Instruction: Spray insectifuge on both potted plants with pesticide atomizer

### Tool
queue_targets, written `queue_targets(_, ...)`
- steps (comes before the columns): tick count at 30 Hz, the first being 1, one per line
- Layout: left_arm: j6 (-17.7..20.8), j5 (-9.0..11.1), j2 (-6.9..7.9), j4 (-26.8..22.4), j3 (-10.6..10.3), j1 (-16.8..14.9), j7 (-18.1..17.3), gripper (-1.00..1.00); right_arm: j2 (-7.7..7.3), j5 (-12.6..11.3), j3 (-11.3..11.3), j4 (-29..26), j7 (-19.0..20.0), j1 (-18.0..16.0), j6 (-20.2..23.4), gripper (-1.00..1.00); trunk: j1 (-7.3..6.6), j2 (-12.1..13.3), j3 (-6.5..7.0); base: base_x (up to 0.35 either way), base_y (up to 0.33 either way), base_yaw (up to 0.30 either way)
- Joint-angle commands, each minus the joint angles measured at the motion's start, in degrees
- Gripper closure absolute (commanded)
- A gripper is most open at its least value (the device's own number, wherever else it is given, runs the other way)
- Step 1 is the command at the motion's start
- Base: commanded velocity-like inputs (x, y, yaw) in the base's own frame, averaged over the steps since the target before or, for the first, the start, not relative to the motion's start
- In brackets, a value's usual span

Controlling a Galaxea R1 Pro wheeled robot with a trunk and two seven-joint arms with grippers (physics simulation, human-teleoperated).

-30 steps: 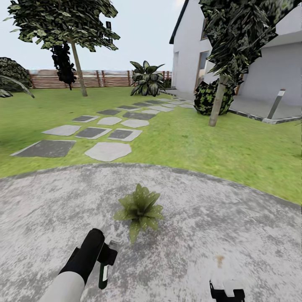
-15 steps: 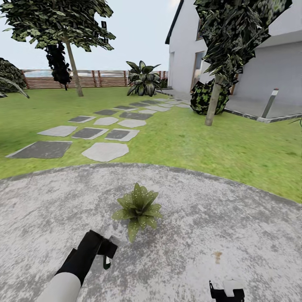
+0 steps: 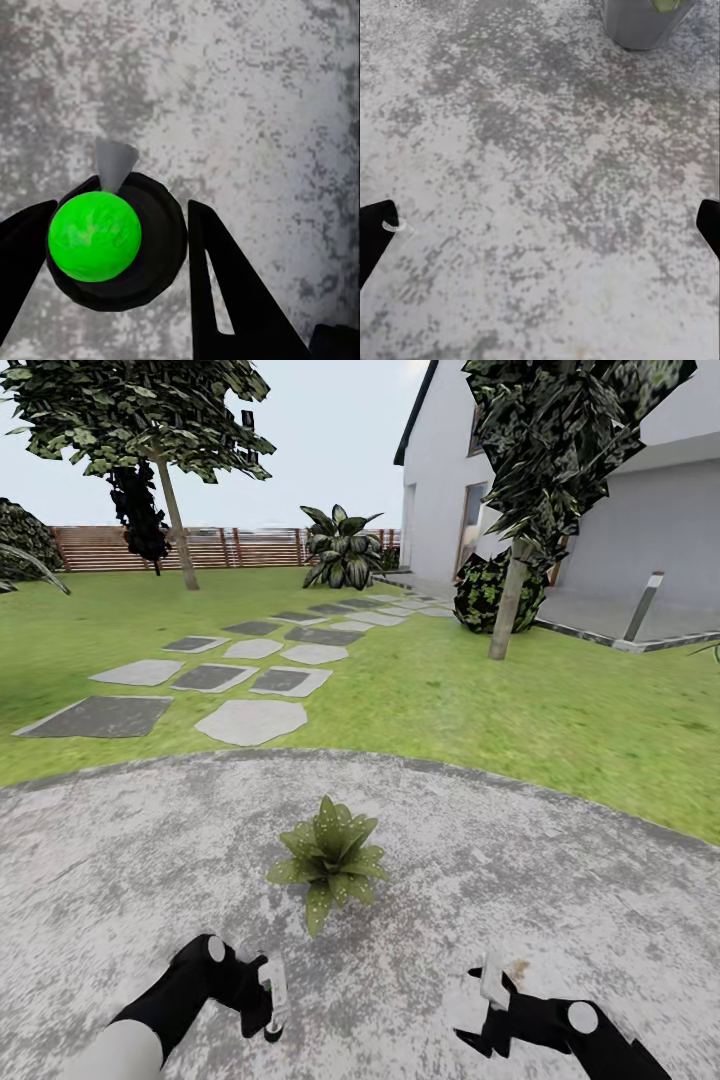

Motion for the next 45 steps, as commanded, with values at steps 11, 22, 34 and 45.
queue_targets(11, 0.4, -0.2, -4.28, 5.3, -5.6, 0.0, 0.0, 1.0, 8.28, 2.1, 7.7, -1.5, 5.4, -0.1, -0.4, 1.0, -0.01, 0.0, -0.05, 0.0, 0.0, 0.0)
queue_targets(22, 0.5, -1.0, -6.12, 6.8, -9.7, 0.0, 0.6, 1.0, 11.76, 2.0, 8.7, -4.0, 5.5, -0.2, -0.3, 1.0, -0.01, 0.0, -0.05, 0.0, 0.0, 0.0)
queue_targets(34, 2.6, -1.0, -7.42, 5.9, -9.7, 0.0, 3.0, 1.0, 13.1, 2.0, 8.7, -4.2, 5.5, -0.2, -0.3, 1.0, -0.01, 0.0, -0.05, 0.0, 0.0, 0.0)
queue_targets(45, 2.4, -0.4, -9.44, 5.9, -9.7, 0.0, 3.7, 1.0, 13.11, 2.0, 8.7, -4.2, 5.5, -0.2, -0.3, 1.0, -0.01, 0.0, -0.05, 0.0, 0.0, 0.0)
